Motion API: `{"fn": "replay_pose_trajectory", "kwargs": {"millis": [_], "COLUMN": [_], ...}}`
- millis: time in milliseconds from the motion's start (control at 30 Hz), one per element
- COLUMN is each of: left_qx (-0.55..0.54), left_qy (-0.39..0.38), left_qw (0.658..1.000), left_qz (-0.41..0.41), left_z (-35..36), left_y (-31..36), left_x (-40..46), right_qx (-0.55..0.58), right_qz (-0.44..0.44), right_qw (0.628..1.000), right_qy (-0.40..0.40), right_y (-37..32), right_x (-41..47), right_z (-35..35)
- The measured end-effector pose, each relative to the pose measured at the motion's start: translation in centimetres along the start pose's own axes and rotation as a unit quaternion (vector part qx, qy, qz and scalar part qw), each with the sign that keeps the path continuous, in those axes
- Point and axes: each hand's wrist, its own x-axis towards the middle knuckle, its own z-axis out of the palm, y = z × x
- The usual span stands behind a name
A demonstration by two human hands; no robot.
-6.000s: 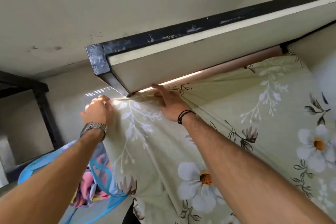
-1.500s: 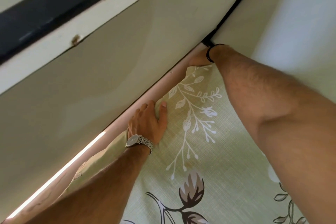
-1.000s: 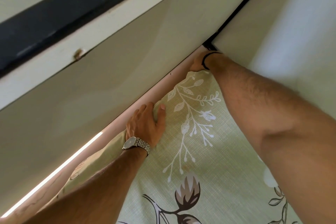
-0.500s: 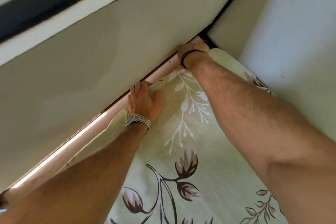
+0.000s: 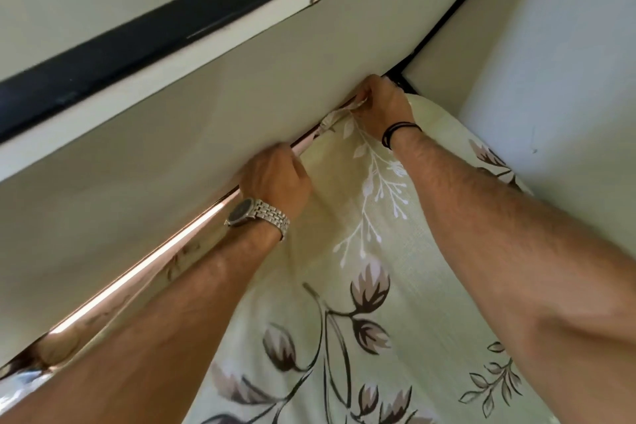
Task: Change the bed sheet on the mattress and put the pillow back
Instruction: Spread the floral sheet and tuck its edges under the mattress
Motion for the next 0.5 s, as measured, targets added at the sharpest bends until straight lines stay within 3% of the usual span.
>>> {"fn": "replay_pose_trajectory", "kwargs": {"millis": [67, 167, 400, 500], "left_qx": [-0.071, -0.048, -0.002, 0.011], "left_qy": [0.016, -0.029, -0.05, -0.099], "left_qw": [0.997, 0.998, 0.999, 0.994], "left_qz": [0.029, 0.017, -0.003, -0.051], "left_z": [0.4, 2.5, 7.0, 7.6], "left_y": [0.9, 1.6, -2.8, -3.2], "left_x": [-0.1, -0.5, 0.3, 1.0], "right_qx": [0.002, -0.02, -0.104, -0.187], "right_qz": [-0.018, -0.029, -0.043, -0.035], "right_qw": [1.0, 0.999, 0.99, 0.97], "right_qy": [0.019, 0.011, -0.082, -0.149], "right_y": [0.2, 1.1, 2.2, 1.8], "right_x": [0.0, 0.1, 0.5, 1.6], "right_z": [0.0, 0.1, 3.4, 3.4]}}
